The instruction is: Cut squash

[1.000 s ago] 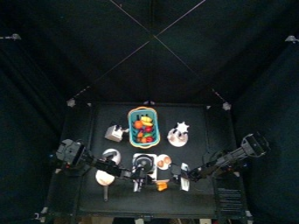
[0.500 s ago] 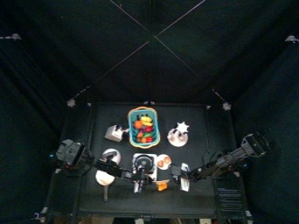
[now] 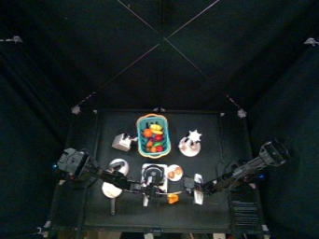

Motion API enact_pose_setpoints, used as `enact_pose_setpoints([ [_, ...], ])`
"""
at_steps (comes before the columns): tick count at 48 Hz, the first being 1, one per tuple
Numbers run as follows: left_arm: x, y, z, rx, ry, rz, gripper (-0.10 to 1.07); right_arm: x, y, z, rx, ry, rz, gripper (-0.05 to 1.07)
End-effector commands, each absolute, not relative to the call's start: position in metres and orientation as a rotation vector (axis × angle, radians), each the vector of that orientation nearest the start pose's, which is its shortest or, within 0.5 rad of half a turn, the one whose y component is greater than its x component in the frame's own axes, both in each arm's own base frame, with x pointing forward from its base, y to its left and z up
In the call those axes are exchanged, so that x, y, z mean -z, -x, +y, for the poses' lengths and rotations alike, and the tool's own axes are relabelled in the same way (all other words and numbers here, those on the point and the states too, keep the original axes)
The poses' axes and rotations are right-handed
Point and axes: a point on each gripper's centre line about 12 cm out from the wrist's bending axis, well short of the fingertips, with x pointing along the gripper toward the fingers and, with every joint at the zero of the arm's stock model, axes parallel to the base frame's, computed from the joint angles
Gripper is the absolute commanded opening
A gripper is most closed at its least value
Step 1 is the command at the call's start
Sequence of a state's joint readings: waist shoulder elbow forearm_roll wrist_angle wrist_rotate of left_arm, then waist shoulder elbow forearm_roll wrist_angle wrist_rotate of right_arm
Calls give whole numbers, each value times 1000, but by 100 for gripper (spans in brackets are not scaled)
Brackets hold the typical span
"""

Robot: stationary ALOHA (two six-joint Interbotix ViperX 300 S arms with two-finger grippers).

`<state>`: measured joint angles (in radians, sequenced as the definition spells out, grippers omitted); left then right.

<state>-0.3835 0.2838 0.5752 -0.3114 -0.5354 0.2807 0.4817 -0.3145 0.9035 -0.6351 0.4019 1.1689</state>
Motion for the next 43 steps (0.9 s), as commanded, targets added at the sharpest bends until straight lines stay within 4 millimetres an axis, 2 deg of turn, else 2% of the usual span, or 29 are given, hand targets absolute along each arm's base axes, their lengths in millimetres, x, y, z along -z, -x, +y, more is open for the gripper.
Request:
enact_pose_setpoints([
  [1,-141,-421,-179,277,-114,302,37,-174,-264,105,37,-215,892,51],
  [15,-129,-422,-179,251,-133,354,37,-163,-265,105,50,-188,924,51],
  [43,-122,-419,-185,241,-94,401,38,-157,-266,111,54,-202,951,51],
])
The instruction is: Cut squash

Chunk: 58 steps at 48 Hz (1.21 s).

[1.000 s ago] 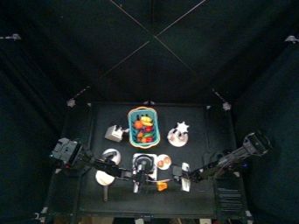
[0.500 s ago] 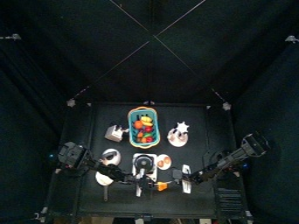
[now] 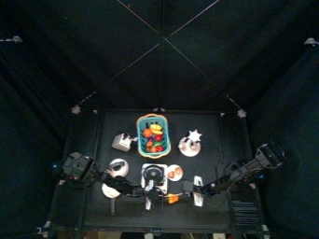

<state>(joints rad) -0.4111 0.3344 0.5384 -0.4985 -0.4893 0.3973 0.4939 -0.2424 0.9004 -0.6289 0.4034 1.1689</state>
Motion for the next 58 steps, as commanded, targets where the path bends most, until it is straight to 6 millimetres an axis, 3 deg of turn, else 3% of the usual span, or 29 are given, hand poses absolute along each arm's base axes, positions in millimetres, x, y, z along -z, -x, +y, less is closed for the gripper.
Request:
enact_pose_setpoints([
  [1,-122,-419,-186,242,-93,405,38,-157,-266,111,54,-204,952,51],
  [26,-117,-417,-194,279,-88,472,38,-144,-271,133,31,-202,1006,51],
  [58,-102,-415,-190,256,-76,514,37,-138,-282,131,50,-136,1009,51],
])
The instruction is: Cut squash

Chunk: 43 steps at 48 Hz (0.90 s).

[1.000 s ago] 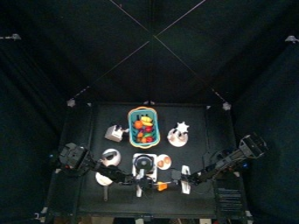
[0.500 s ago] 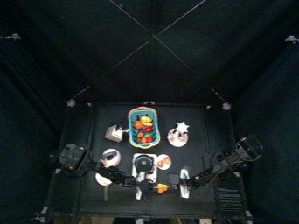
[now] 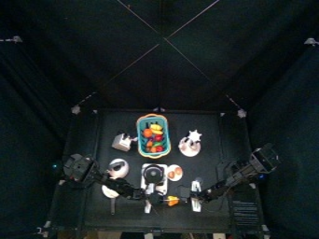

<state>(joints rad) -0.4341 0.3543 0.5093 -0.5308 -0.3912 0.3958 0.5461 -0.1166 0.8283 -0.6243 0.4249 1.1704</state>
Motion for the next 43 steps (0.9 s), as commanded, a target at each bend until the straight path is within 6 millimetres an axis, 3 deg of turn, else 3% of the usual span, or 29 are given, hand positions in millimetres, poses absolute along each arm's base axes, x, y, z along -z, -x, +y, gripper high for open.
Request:
enact_pose_setpoints([
  [1,-102,-415,-190,255,-75,516,37,-138,-283,131,50,-135,1010,51],
  [28,-99,-414,-190,261,-72,540,37,-135,-292,124,89,-107,1016,51],
  [43,-115,-416,-191,276,-83,499,37,-152,-292,125,76,-103,971,51],
])
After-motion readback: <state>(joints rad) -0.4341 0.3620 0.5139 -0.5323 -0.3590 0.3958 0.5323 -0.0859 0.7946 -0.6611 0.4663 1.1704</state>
